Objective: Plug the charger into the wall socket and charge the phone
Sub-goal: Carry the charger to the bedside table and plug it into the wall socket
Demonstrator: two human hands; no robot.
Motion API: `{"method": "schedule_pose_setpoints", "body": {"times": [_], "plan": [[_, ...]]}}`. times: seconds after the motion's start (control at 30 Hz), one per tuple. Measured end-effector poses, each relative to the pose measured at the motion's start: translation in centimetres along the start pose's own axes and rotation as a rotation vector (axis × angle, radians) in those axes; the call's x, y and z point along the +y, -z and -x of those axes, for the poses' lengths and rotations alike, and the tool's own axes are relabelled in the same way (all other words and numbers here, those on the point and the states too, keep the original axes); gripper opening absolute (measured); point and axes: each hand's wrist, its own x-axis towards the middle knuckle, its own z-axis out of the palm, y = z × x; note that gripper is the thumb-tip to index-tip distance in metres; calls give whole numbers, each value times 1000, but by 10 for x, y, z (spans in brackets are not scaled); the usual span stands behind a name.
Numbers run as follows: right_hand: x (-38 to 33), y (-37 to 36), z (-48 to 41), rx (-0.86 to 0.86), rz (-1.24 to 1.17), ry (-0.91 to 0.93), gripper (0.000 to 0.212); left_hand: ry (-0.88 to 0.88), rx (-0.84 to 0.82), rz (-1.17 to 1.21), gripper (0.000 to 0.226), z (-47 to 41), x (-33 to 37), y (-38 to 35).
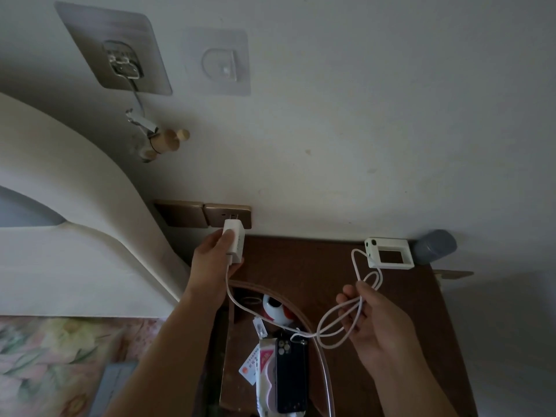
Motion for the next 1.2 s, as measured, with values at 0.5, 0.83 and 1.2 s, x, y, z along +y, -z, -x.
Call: {"method": "schedule_pose_setpoints", "body": {"times": [0.5, 0.83, 1.2], "plan": [[0, -1, -11, 9, 4, -2, 23, 8, 47, 59, 42, -13, -9, 5], [3, 2, -17, 26, 21, -8, 23, -49, 108, -12, 43, -23, -11, 6], [7, 1, -19, 15, 25, -6, 18, -12, 155, 25, 43, -32, -10, 2]]}}
